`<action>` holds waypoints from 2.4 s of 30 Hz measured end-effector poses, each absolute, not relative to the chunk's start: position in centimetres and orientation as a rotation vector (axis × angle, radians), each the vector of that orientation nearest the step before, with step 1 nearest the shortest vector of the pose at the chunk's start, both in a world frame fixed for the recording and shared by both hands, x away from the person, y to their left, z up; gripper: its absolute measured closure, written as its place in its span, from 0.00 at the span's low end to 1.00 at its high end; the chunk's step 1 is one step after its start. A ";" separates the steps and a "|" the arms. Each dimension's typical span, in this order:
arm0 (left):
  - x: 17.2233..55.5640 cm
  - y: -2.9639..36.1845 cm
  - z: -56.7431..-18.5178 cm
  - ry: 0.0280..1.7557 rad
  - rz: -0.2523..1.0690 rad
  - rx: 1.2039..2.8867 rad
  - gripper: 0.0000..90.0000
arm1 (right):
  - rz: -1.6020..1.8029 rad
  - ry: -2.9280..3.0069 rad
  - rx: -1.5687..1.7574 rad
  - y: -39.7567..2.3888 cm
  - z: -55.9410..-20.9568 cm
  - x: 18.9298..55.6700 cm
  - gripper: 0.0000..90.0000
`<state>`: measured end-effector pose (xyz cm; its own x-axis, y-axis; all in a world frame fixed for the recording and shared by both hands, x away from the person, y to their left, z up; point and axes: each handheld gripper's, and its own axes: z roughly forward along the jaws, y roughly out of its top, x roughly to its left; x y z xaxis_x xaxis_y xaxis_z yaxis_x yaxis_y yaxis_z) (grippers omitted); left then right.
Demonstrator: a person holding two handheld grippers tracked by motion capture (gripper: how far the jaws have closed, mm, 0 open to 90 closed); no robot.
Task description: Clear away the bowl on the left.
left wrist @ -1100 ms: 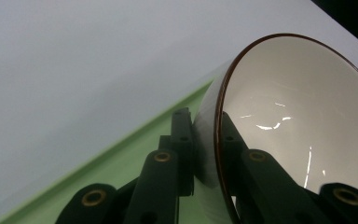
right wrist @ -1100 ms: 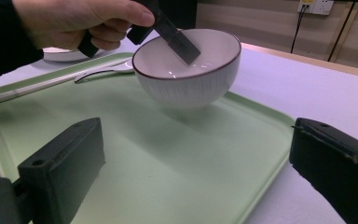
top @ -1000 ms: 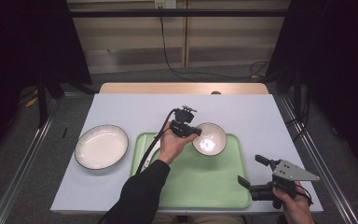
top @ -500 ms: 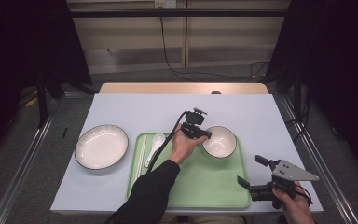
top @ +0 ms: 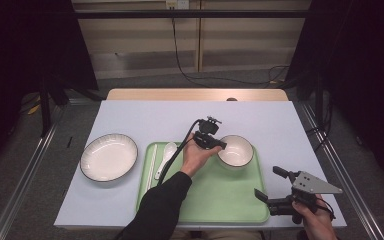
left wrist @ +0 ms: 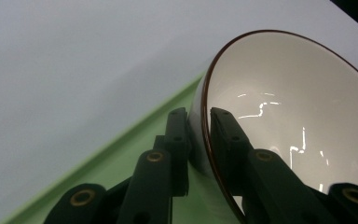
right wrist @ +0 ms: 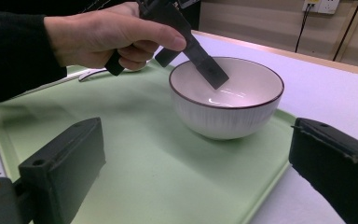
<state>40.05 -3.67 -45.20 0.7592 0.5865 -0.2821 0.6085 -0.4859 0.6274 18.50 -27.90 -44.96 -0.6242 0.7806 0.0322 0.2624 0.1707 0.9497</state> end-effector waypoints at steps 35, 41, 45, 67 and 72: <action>38.0 3.0 -42.3 0.876 0.213 2.074 0.05 | 1.470 1.988 0.986 -27.8 -44.9 18.5 0.03; 36.9 5.3 -42.0 0.897 0.254 2.023 0.04 | 1.466 1.993 0.979 -27.8 -44.9 18.5 0.04; 36.3 6.4 -41.8 0.883 0.297 2.006 0.05 | 1.458 1.988 0.982 -27.8 -44.9 18.5 0.04; 33.4 15.6 -41.4 0.938 0.450 1.973 0.04 | 1.455 1.974 1.004 -27.8 -44.9 18.7 0.03; 33.1 17.1 -41.4 0.975 0.478 1.940 0.04 | 1.453 1.980 0.991 -27.7 -44.9 18.6 0.03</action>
<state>33.08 17.08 -41.38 0.6167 0.7858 -0.0467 0.4441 -0.2983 0.8449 18.64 -27.72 -44.94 -0.6174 0.7860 0.0319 0.2660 0.1704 0.9488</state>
